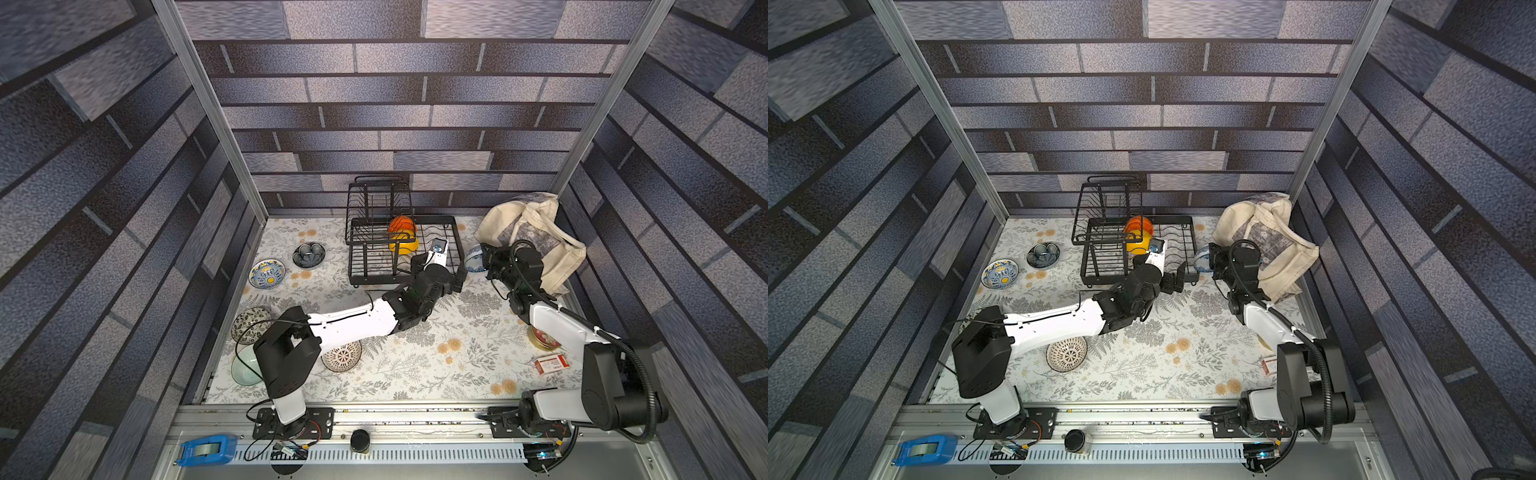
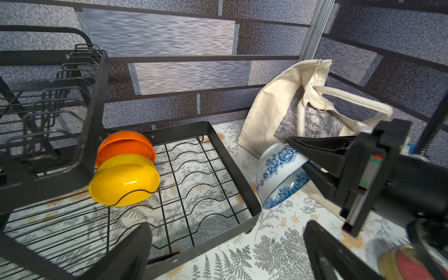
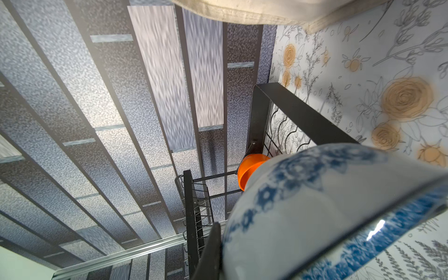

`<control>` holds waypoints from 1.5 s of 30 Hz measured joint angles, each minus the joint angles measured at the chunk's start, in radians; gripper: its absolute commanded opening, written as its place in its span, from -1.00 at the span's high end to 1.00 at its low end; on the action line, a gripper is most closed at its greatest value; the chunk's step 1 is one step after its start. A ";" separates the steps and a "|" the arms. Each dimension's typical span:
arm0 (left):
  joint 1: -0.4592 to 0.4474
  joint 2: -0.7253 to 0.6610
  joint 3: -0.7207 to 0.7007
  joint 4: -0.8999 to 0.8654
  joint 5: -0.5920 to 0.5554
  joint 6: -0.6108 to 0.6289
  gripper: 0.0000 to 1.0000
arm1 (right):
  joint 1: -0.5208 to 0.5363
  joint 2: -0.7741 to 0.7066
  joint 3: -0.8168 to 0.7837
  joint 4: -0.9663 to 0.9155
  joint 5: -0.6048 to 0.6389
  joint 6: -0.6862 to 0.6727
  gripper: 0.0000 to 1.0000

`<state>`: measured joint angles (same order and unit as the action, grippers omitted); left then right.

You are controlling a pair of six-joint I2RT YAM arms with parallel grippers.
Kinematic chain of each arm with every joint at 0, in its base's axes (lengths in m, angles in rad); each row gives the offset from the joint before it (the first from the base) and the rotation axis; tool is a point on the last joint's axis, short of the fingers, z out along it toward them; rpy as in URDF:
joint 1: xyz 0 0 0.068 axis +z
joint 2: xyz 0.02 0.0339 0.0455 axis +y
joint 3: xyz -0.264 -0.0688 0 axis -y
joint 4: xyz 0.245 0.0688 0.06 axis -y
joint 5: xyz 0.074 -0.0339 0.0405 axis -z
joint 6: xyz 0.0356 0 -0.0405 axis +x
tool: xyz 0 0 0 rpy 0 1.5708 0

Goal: Load bowls into a dish rack
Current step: Place the bowl in the dish rack.

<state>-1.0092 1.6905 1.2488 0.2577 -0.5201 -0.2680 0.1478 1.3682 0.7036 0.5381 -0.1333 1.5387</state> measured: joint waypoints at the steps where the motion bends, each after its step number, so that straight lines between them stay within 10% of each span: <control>1: -0.001 -0.023 0.000 -0.029 0.002 -0.011 -1.00 | 0.000 0.000 0.000 0.004 -0.005 -0.008 1.00; 13: 0.144 -0.284 0.096 -0.539 0.106 -0.094 -0.99 | 0.007 0.057 0.000 0.184 -0.087 -0.085 1.00; 26: 1.061 -0.577 -0.114 -0.706 0.744 -0.408 -0.99 | 0.153 0.232 0.024 0.374 -0.103 -0.142 1.00; 34: 1.127 -0.460 -0.359 -0.500 1.021 -0.629 -0.99 | 0.224 0.410 0.118 0.463 -0.093 -0.142 1.00; 45: 1.071 -0.190 -0.329 -0.255 1.194 -0.762 -0.99 | 0.258 0.644 0.280 0.563 -0.074 -0.087 1.00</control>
<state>0.0616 1.5002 0.9195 0.0029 0.6743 -1.0298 0.4061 2.0121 0.9840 1.1015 -0.2070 1.4521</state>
